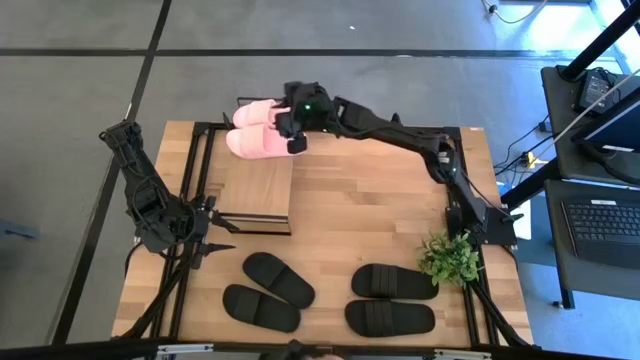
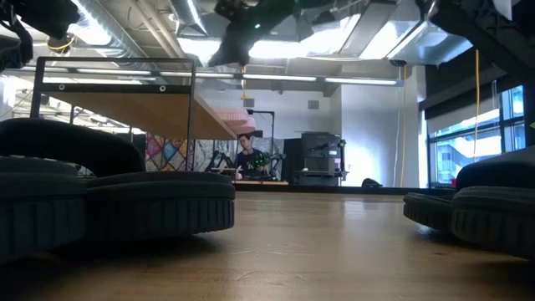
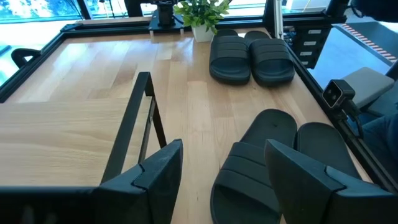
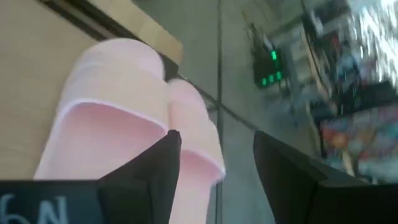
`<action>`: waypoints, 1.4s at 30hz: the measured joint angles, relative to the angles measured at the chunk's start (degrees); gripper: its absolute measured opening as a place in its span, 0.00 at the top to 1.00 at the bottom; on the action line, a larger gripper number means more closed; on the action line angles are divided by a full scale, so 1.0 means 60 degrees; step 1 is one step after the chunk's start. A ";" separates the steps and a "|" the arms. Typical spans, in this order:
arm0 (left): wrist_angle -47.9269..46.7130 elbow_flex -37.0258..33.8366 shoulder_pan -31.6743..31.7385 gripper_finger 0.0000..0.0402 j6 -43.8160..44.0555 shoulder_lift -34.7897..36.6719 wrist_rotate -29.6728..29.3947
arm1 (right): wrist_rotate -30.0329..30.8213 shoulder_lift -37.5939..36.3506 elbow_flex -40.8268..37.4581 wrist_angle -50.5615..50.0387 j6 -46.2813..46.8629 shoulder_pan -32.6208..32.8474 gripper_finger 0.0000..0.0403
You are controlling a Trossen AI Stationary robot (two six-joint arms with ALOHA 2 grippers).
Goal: Pick and place slides into the shelf
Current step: Put the pink slide on the shelf
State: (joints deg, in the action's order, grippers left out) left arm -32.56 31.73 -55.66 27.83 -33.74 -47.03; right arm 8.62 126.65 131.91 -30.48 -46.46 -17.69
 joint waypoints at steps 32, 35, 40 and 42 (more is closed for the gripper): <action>0.0000 0.0000 0.0000 0.46 0.0025 0.0004 0.0034 | 0.3559 -0.0266 -0.2520 -0.4081 0.0250 0.0721 0.50; 0.0000 0.0000 0.0000 0.46 0.0093 0.0000 0.0043 | 0.4674 -0.0292 -0.2520 -0.4134 0.0537 0.0652 0.50; 0.0000 0.0000 -0.0001 0.46 0.0284 0.0004 0.0335 | 0.3969 -0.0446 -0.2520 -0.4696 0.1498 0.0313 0.50; 0.0004 -0.0011 0.0000 0.46 0.0291 0.0000 0.0447 | 0.3596 -0.0462 -0.2516 -0.4686 0.1803 0.0124 0.50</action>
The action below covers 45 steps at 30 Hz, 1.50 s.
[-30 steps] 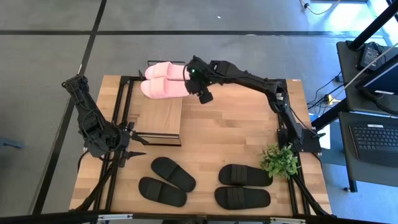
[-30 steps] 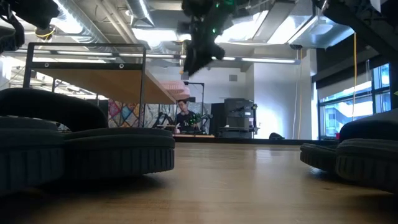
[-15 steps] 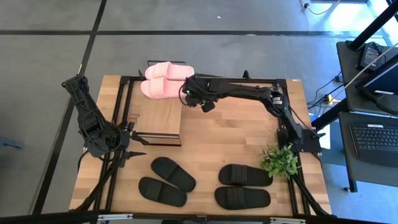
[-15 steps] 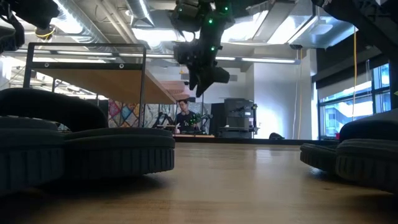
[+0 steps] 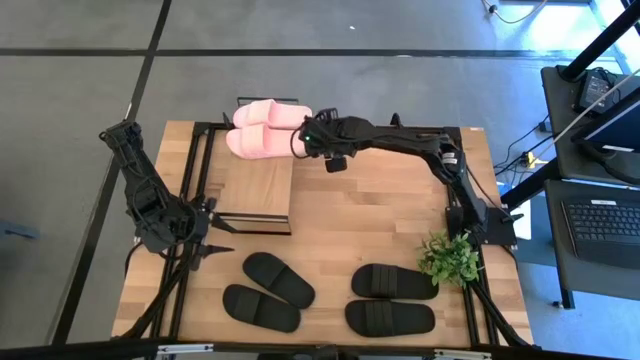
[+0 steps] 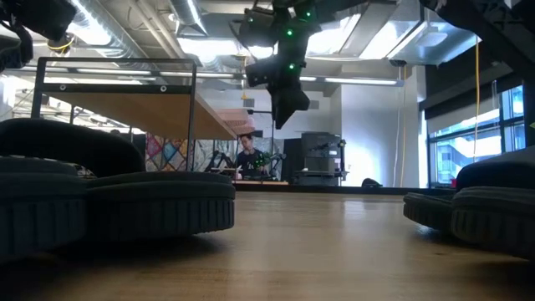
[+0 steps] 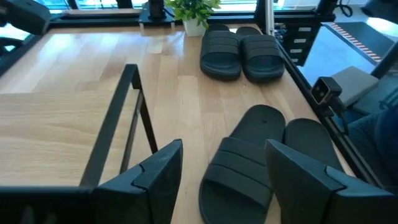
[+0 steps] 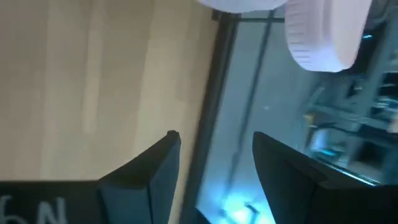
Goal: Pick and place slides into the shelf
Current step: Put the pink slide on the shelf
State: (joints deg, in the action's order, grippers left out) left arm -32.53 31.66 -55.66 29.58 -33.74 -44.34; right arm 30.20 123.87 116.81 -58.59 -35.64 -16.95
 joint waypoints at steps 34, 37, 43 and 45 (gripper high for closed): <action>0.0000 -0.0142 -0.0003 0.46 -0.0284 0.0000 0.0016 | -0.2292 -0.3585 -0.7697 1.0655 -0.1926 -0.0358 0.65; 0.0000 -0.0142 0.0000 0.46 -0.0284 0.0004 0.0013 | -0.2304 -0.3581 -0.7697 1.0577 -0.2582 -0.0163 0.55; 0.0000 -0.0142 0.0000 0.46 -0.0291 0.0003 -0.0014 | -0.2254 -0.3574 -0.7697 1.0461 -0.3620 0.0218 0.34; 0.0000 -0.0142 0.0000 0.46 -0.0297 0.0002 -0.0017 | -0.2237 -0.3574 -0.7697 1.0448 -0.4253 0.0347 0.30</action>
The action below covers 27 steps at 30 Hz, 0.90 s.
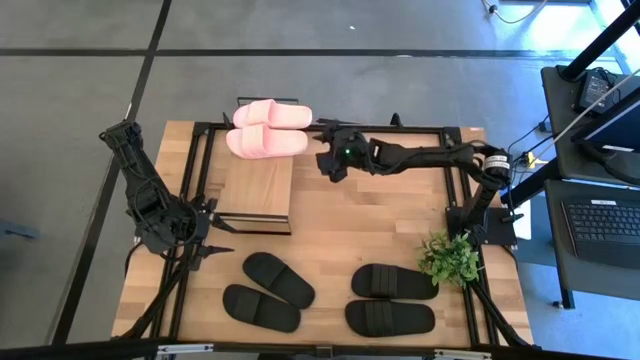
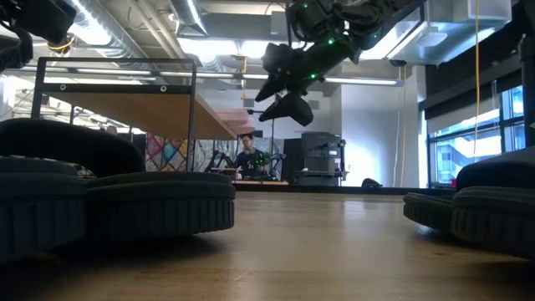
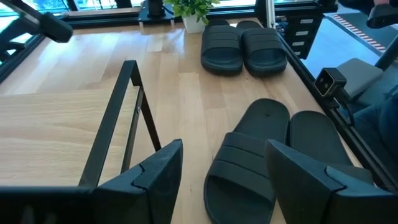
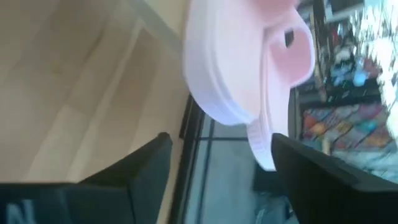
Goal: Pick and place slides into the shelf
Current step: Put the pink slide on the shelf
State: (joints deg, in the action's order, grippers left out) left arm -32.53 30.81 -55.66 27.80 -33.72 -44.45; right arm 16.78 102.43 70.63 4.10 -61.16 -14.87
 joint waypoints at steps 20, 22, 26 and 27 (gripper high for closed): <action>0.0000 0.0000 -0.0003 0.46 -0.0245 0.0001 -0.0331 | -0.0605 0.0434 0.0011 0.0904 -0.2896 0.0298 0.34; 0.0000 0.0000 0.0000 0.46 -0.0315 0.0001 -0.0335 | -0.0456 0.0660 0.0011 0.1190 -0.3113 0.0301 0.34; 0.0000 0.0000 0.0000 0.46 -0.0318 0.0001 -0.0339 | 0.0054 0.1129 0.0011 0.2325 -0.3459 0.0298 0.34; -0.0003 0.0000 0.0000 0.46 -0.0335 0.0001 -0.0336 | 0.0062 0.1203 0.0011 0.2579 -0.3593 0.0292 0.34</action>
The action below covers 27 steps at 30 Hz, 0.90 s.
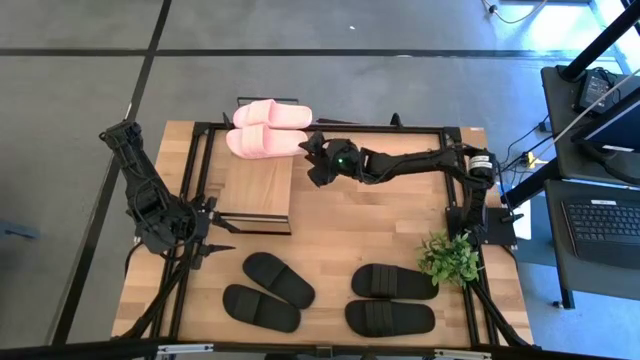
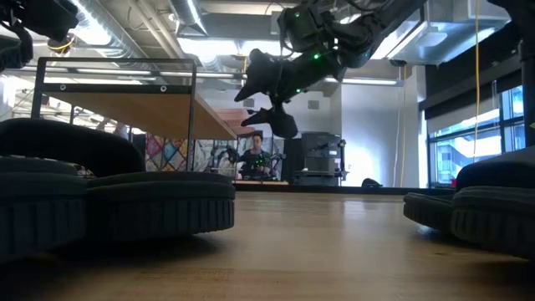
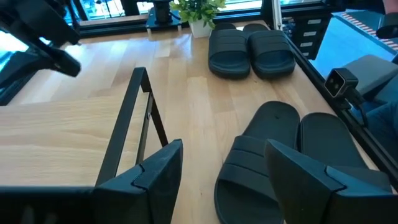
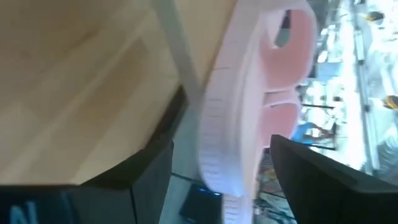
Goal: Pick and place slides into the shelf
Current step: Put the pink slide on the shelf
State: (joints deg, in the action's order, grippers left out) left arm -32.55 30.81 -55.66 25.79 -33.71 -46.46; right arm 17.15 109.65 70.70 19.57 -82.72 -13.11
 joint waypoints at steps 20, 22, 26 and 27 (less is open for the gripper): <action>-0.0001 0.0000 0.0001 0.46 -0.0159 0.0000 0.0001 | 0.0033 0.0389 0.0000 0.0572 -0.0023 -0.0194 0.55; 0.0001 0.0000 0.0001 0.46 -0.0162 0.0000 0.0001 | 0.0036 0.0389 0.0000 0.0567 -0.0018 -0.0196 0.58; 0.0000 0.0000 0.0004 0.46 -0.0159 0.0000 0.0001 | 0.0029 0.0389 0.0000 0.0569 -0.0011 -0.0198 0.64; 0.0001 0.0000 0.0004 0.46 -0.0162 0.0000 0.0003 | 0.0032 0.0389 0.0000 0.0566 -0.0011 -0.0198 0.65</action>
State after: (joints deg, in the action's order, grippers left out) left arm -32.55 30.81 -55.64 24.82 -33.71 -46.44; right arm 17.34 111.98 70.70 22.96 -82.78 -14.31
